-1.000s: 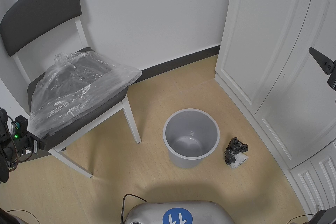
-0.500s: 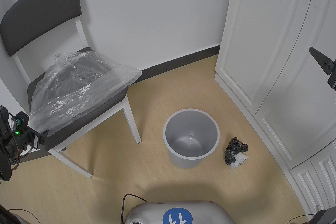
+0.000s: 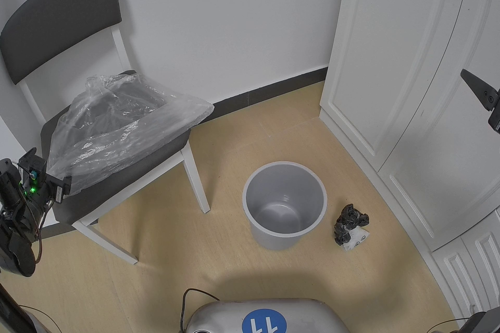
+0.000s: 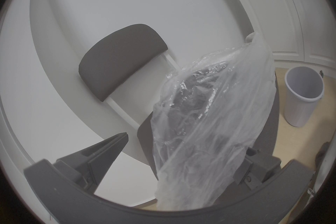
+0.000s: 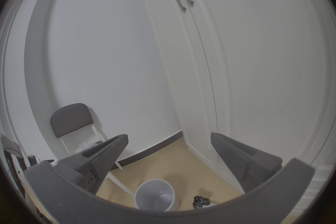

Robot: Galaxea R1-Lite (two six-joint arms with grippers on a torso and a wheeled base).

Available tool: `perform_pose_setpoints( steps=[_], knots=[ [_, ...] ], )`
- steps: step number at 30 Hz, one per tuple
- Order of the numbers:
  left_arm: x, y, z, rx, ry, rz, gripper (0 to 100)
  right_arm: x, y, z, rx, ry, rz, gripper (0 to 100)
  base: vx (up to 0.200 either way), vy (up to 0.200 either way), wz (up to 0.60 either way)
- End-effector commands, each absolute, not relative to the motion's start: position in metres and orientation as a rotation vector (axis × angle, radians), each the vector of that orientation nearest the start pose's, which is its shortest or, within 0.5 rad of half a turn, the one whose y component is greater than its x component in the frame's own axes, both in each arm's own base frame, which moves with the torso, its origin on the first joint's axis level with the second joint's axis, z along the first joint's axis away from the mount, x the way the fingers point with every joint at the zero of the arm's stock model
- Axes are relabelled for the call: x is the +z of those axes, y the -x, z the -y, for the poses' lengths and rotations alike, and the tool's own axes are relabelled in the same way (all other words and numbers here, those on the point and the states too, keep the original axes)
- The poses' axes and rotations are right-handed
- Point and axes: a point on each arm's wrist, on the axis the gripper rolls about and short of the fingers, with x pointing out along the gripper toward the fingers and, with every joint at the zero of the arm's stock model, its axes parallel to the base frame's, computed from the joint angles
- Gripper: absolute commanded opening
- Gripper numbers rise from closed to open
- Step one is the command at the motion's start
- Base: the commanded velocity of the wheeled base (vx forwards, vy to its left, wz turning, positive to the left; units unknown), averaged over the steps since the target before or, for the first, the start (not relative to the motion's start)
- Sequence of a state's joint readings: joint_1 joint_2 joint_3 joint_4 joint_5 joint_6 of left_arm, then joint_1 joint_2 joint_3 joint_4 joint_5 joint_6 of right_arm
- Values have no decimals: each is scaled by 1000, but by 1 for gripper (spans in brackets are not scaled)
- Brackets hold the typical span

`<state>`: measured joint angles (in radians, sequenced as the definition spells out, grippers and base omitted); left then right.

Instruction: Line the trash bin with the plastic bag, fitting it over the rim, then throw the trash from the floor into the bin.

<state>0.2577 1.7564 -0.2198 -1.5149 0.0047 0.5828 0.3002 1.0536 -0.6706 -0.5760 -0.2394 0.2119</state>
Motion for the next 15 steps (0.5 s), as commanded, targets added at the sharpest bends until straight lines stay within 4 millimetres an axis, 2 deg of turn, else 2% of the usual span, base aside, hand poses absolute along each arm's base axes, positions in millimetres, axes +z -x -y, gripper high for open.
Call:
perform_pose_setpoints(
  steps=[1,6,15],
  knots=[
    [101,-228,-50,191,-576,-173,100,285,-137,-37,81,-263,179,100,0,0,0],
    [110,-224,-48,195,-583,-133,100,285,-137,-37,81,-263,181,100,0,0,0],
    [114,-230,-49,202,-584,-110,100,285,-137,-37,81,-263,181,100,0,0,0]
  ],
)
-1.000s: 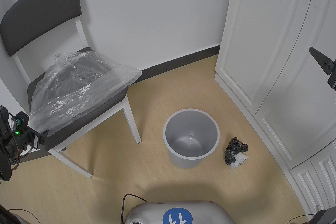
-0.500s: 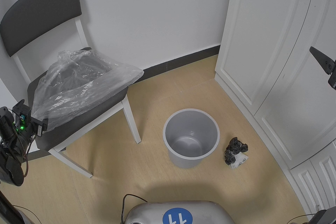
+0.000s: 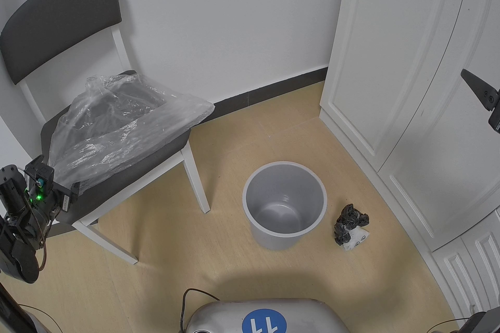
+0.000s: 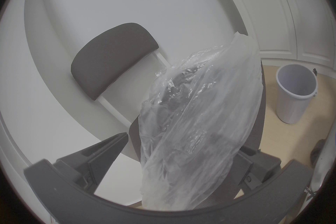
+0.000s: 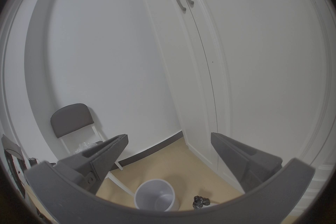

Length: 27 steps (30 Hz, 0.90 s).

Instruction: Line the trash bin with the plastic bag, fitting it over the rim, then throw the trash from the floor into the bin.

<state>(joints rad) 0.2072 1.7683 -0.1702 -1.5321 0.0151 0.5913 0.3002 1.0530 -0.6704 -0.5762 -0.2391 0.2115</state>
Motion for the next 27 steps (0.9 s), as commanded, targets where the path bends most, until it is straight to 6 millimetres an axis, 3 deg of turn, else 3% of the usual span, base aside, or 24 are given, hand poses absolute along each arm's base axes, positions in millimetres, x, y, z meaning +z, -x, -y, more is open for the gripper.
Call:
perform_pose_setpoints(
  steps=[1,11,24,25,27],
  knots=[
    [114,-230,-49,202,-584,-110,100,285,-137,-37,81,-263,181,100,0,0,0],
    [123,-239,-52,226,-587,-65,100,285,-137,-37,81,-262,178,100,0,0,0],
    [120,-243,-53,220,-587,-73,100,287,-133,-37,144,-287,186,100,0,0,0],
    [120,-243,-53,219,-587,-76,0,287,-133,-37,146,-286,186,100,0,0,0],
    [119,-242,-52,216,-585,-80,0,287,-133,-37,146,-287,186,100,0,0,0]
  ],
)
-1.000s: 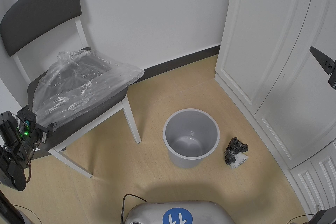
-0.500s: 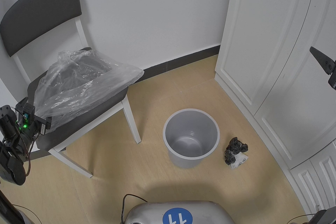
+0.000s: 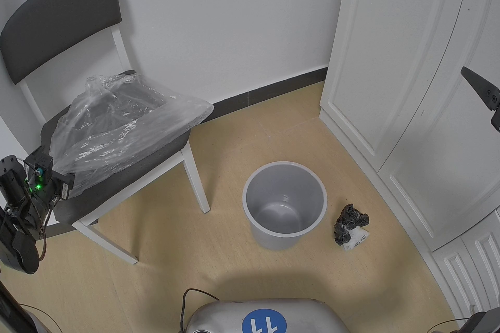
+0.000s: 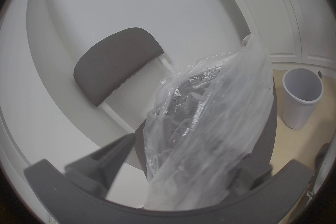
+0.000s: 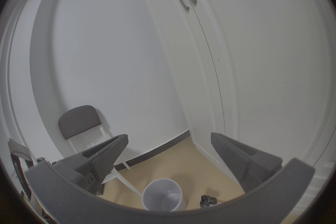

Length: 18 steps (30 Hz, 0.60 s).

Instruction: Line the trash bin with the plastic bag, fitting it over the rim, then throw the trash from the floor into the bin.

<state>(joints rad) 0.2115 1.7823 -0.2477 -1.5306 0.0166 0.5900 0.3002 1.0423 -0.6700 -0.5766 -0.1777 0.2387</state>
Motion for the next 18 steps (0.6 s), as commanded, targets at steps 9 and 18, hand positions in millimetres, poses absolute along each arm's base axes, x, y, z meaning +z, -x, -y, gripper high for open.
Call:
perform_pose_setpoints(
  steps=[9,18],
  knots=[
    [118,-235,-47,203,-572,-86,0,279,-146,-53,197,-291,125,100,0,0,0],
    [133,-215,-9,35,-387,25,0,249,-175,-91,226,-322,88,100,0,0,0]
  ],
)
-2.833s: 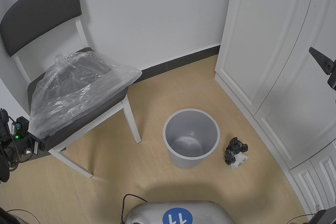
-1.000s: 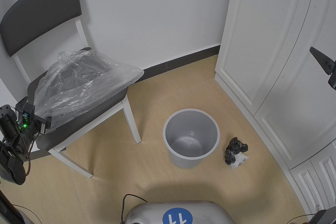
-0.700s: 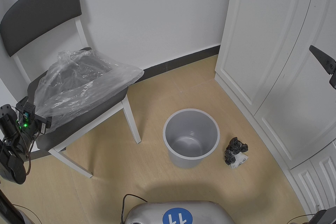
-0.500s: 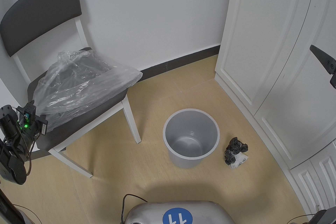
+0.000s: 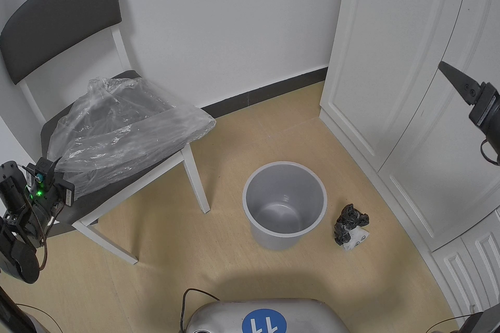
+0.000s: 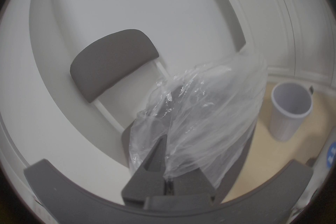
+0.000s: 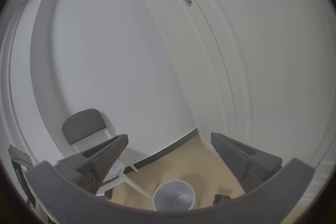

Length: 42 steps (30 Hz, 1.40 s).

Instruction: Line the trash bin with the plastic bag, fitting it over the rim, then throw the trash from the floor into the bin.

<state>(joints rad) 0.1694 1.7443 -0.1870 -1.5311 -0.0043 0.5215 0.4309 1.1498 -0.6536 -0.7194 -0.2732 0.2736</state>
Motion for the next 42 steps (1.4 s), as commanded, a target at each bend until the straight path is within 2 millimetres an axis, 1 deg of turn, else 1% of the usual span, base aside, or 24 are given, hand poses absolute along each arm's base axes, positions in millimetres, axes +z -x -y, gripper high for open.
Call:
perform_pose_setpoints(
  steps=[1,2,3,4,6,9,11,15,19,20,21,23,28,33,37,38,39,40,42],
  knots=[
    [138,-213,0,1,-333,53,0,244,-177,-95,240,-317,76,100,0,0,0],
    [139,-213,2,-11,-317,58,0,242,-177,-97,244,-316,72,100,0,0,0],
    [145,-211,18,-62,-235,89,0,232,-182,-104,263,-305,47,100,0,0,0],
    [146,-210,24,-79,-213,97,0,227,-184,-108,270,-300,30,100,0,0,0],
    [148,-210,32,-87,-204,106,0,221,-186,-114,281,-291,8,100,0,0,0],
    [153,-210,52,-147,-171,136,0,203,-190,-125,305,-269,-63,100,0,0,0],
    [158,-211,61,-180,-146,158,0,195,-191,-132,320,-258,-96,100,0,0,0],
    [175,-214,87,-257,-80,225,0,177,-194,-144,342,-253,-169,100,0,0,0],
    [190,-214,111,-328,-4,249,0,169,-195,-149,354,-265,-209,100,0,0,0],
    [191,-214,113,-332,3,250,0,168,-195,-149,355,-265,-213,100,0,0,0],
    [197,-214,122,-364,37,256,0,165,-193,-151,364,-266,-227,100,0,0,0],
    [203,-213,131,-393,68,267,0,162,-191,-154,378,-261,-238,100,0,0,0],
    [207,-209,146,-450,96,274,0,158,-189,-159,396,-249,-256,100,0,0,0],
    [208,-204,153,-485,134,269,0,148,-190,-161,397,-227,-291,100,0,0,0],
    [215,-210,158,-448,151,288,0,144,-192,-163,395,-216,-307,100,0,0,0],
    [217,-217,163,-412,155,287,0,142,-192,-163,394,-213,-314,100,0,0,0],
    [217,-217,163,-409,155,287,0,142,-192,-163,394,-213,-314,100,0,0,0],
    [222,-220,171,-409,159,286,0,143,-192,-163,396,-211,-311,100,0,0,0],
    [224,-220,179,-427,155,261,0,144,-189,-164,406,-210,-307,100,0,0,0]
  ],
)
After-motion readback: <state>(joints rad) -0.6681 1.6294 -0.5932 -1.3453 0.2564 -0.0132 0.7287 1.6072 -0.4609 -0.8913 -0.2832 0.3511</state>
